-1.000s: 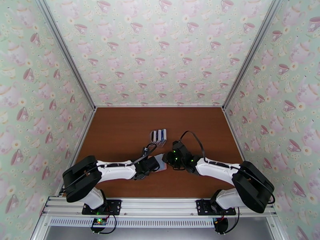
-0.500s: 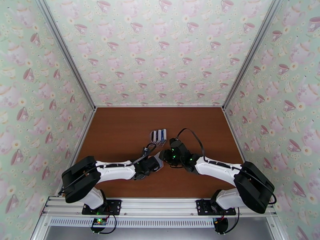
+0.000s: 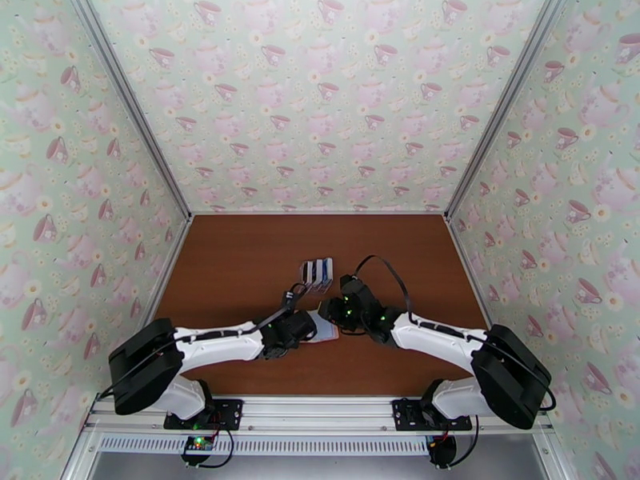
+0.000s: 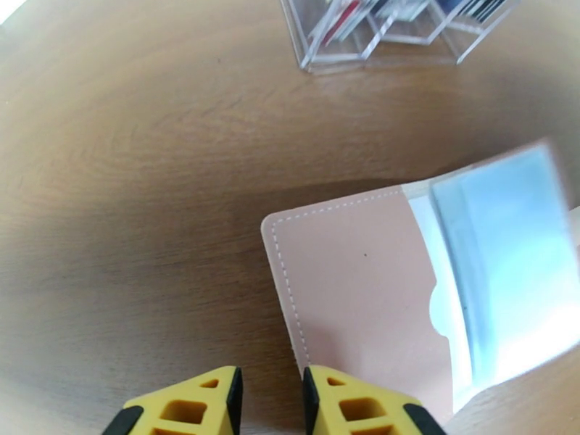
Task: Put the credit cards into the card holder
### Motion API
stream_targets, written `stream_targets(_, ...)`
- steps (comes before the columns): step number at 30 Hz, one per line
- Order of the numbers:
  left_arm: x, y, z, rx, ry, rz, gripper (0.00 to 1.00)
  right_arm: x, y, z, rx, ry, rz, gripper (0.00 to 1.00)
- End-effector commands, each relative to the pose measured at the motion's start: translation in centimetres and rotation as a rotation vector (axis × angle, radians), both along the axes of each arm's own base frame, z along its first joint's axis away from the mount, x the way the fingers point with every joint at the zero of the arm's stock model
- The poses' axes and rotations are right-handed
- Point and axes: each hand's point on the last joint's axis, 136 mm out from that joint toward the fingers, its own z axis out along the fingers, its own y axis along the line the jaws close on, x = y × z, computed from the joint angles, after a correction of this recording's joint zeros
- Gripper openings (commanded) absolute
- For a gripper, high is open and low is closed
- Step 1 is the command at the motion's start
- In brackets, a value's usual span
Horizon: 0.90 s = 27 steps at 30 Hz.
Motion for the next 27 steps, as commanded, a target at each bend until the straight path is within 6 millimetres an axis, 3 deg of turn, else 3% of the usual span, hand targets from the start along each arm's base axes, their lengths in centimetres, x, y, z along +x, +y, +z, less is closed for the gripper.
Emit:
stream_targets(1, 0.4, -0.4, 1.4, -0.032, -0.028, -0.011, 0.32, 0.3, 0.8, 1.5, 0.037, -0.028, 0.009, 0.36)
stream_targets(6, 0.7, -0.7, 1.6, -0.016, -0.031, -0.022, 0.32, 0.4, 1.7, 0.0, 0.031, -0.005, 0.039, 0.35)
stream_targets(11, 1.0, -0.5, 0.5, 0.032, -0.013, -0.026, 0.32, 0.3, 2.6, -2.6, 0.025, 0.036, 0.07, 0.35)
stream_targets(27, 2.4, 2.0, -2.9, 0.134, 0.053, 0.024, 0.32, -0.7, 0.1, -8.0, -0.085, 0.099, 0.023, 0.33)
